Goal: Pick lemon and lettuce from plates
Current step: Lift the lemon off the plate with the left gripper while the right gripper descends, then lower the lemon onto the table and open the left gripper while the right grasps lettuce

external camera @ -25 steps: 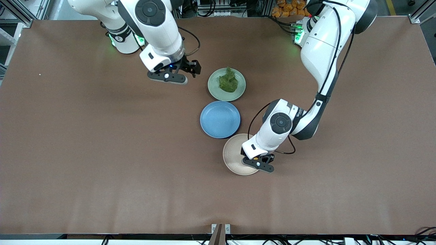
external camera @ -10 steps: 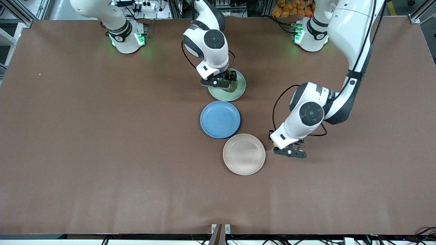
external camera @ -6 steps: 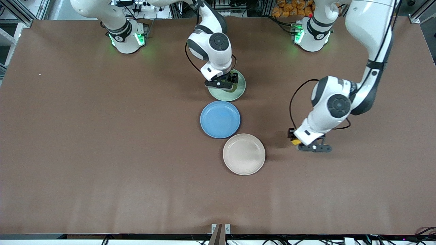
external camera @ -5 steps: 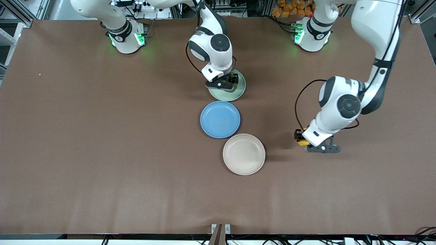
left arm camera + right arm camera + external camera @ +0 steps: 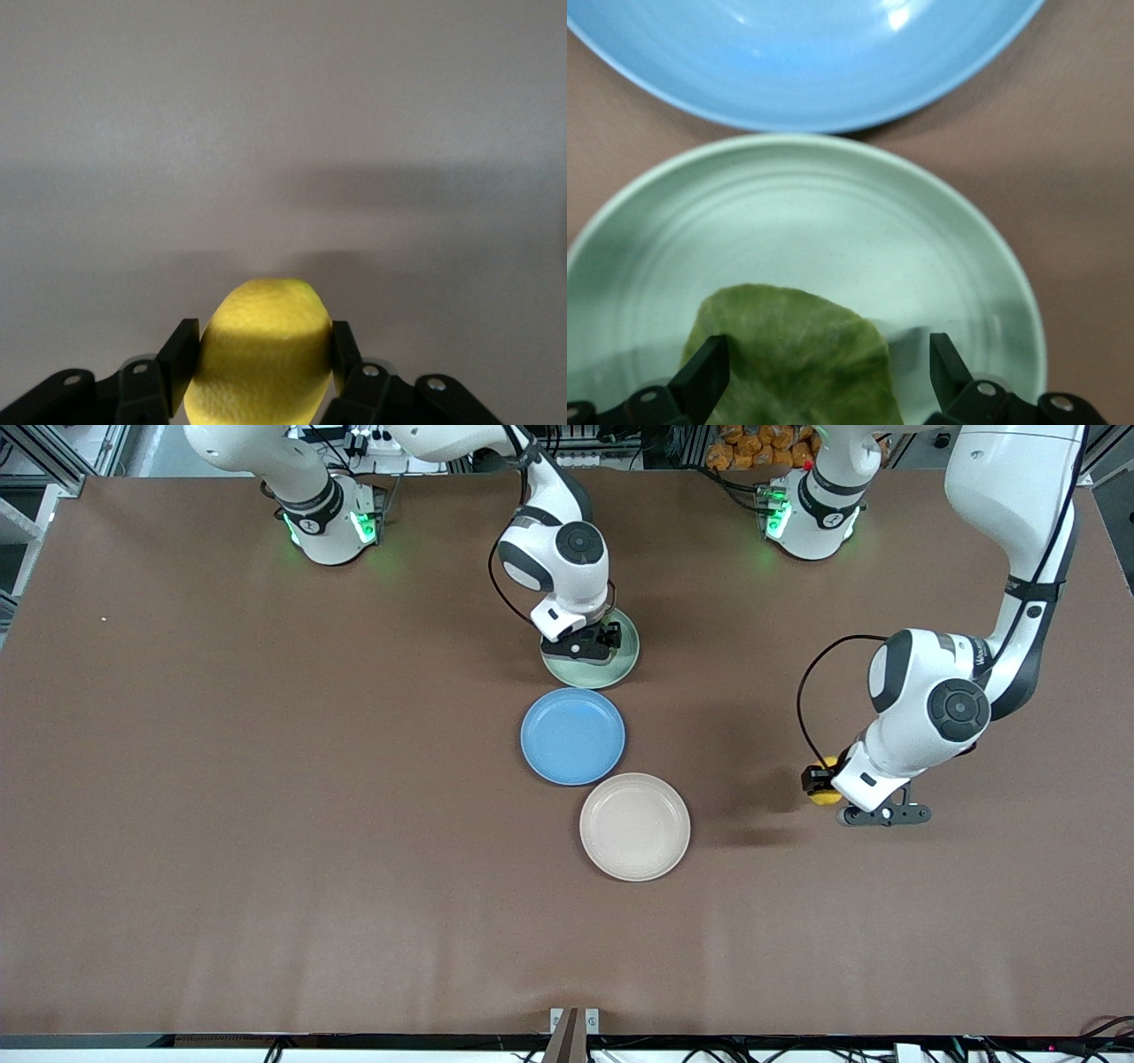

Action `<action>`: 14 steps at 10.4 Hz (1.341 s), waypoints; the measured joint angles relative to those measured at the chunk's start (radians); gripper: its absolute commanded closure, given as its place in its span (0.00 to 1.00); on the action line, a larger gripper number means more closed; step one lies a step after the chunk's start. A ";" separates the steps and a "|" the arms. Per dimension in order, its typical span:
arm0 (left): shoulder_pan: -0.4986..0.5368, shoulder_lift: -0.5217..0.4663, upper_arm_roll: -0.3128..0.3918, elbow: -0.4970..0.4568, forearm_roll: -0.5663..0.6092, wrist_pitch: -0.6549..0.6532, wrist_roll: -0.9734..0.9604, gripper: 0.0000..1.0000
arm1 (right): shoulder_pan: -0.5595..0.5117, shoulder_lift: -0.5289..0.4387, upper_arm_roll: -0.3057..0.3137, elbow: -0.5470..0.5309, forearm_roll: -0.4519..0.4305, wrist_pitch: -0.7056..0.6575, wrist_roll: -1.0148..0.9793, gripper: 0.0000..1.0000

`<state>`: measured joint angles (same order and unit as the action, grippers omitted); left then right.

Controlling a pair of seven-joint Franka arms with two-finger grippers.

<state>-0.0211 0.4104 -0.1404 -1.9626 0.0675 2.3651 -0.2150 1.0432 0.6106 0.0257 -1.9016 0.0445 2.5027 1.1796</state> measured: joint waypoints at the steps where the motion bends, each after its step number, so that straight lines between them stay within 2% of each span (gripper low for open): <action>1: 0.013 0.011 0.000 -0.003 0.000 0.000 0.014 1.00 | 0.006 0.011 -0.001 0.002 -0.009 0.012 0.015 0.00; 2: 0.026 0.024 0.000 -0.003 0.000 0.001 0.028 0.84 | 0.007 0.011 -0.002 0.005 -0.009 0.011 0.017 0.08; 3: 0.037 0.036 0.000 -0.003 0.000 0.005 0.049 0.12 | 0.007 0.011 -0.003 0.006 -0.009 0.011 0.018 0.48; 4: 0.046 0.043 0.000 -0.002 0.000 0.008 0.083 0.00 | 0.007 0.010 -0.003 0.010 -0.009 0.010 0.018 0.76; 5: 0.053 0.045 0.000 -0.002 0.000 0.008 0.109 0.00 | 0.007 0.009 -0.003 0.012 -0.009 0.010 0.019 0.89; 7: 0.053 0.045 -0.008 0.000 0.000 0.008 0.115 0.00 | 0.008 0.008 -0.001 0.033 -0.009 -0.001 0.029 1.00; 12: 0.042 0.033 -0.143 0.009 0.000 0.013 -0.060 0.00 | 0.007 0.008 -0.006 0.044 -0.009 -0.006 0.056 1.00; 14: 0.044 0.011 -0.160 0.003 0.000 0.007 -0.076 0.00 | 0.004 0.009 -0.011 0.064 -0.009 -0.073 0.058 1.00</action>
<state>0.0229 0.4213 -0.3004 -1.9593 0.0675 2.3725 -0.2915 1.0474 0.6193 0.0152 -1.8371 0.0352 2.4300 1.2379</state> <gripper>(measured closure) 0.000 0.978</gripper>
